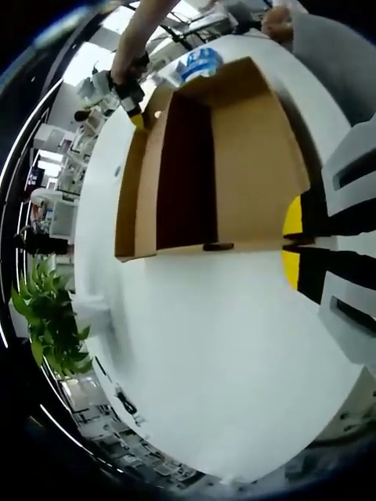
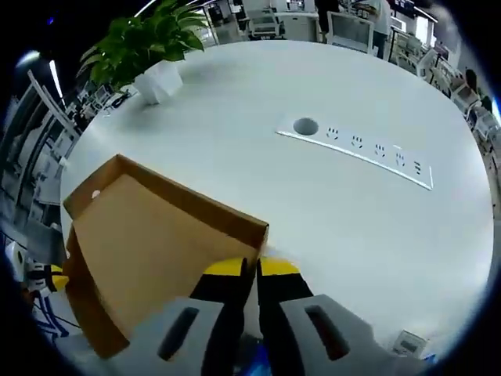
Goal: Operate the shoe box by opening the lid, removing the specified soft item, and placing it in the target area until the item is outside and the box remains undamaged.
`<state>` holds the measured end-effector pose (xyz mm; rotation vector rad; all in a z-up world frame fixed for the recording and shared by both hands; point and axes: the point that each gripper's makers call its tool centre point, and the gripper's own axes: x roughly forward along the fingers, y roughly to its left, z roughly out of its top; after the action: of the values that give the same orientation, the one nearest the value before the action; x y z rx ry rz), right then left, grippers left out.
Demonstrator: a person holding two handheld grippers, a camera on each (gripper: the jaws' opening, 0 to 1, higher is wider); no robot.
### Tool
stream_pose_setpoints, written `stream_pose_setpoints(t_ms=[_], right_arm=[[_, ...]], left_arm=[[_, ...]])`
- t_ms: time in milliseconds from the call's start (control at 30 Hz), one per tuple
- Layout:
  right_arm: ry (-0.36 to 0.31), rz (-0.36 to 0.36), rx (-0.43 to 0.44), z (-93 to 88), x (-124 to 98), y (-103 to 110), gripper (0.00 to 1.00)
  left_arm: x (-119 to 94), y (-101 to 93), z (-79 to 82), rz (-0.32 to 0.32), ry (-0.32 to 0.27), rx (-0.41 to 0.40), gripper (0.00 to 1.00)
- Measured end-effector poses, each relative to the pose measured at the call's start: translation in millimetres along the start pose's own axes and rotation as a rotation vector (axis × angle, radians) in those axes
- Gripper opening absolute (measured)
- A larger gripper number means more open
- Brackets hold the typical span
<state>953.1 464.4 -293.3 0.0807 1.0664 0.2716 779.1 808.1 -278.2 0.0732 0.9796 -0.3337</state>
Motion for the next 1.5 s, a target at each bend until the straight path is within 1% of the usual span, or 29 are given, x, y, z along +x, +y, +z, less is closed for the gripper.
stream_pose_setpoints(t_ms=[133,200,233,400,500,633,700,1000,1133,1367,1500], right_arm=[[-0.017,-0.009,0.006,-1.9,-12.0,2.6,0.02],[-0.027,-0.011,0.013,2.0,-11.3,2.5,0.02],[-0.036,-0.012,0.016,1.9,-17.4,3.8,0.02],[-0.062,-0.011,0.027,6.4,-28.8,6.7,0.01],[-0.076,-0.008,0.029,11.7,-29.4,6.4,0.01],[-0.091,-0.009,0.026,12.9,-37.8,7.7,0.01],[-0.102,-0.009,0.023,14.9,-38.4,7.8,0.01],[-0.148,-0.009,0.009,25.9,-55.5,12.4,0.00],[-0.165,-0.009,-0.001,27.3,-61.5,14.6,0.00],[-0.203,-0.004,-0.015,28.2,-81.3,22.2,0.00],[-0.214,-0.004,-0.022,32.0,-81.7,22.7,0.00]], left_arm=[[-0.4,-0.6,0.0,0.000,-0.003,-0.002,0.03],[-0.5,-0.6,-0.2,0.000,-0.005,-0.003,0.03],[-0.6,-0.7,-0.2,-0.001,-0.005,-0.003,0.03],[0.4,0.1,-0.2,-0.001,-0.007,-0.001,0.03],[0.5,0.2,-0.4,-0.001,-0.009,0.000,0.03],[1.0,0.8,-0.4,-0.001,-0.011,0.002,0.03],[0.7,0.4,-0.4,-0.002,-0.013,0.002,0.03],[1.3,1.1,-0.6,-0.003,-0.015,0.007,0.03],[2.4,2.1,-0.6,-0.003,-0.017,0.010,0.03],[3.7,3.1,-0.4,-0.003,-0.019,0.020,0.03],[4.5,3.8,-0.7,-0.007,-0.022,0.017,0.03]])
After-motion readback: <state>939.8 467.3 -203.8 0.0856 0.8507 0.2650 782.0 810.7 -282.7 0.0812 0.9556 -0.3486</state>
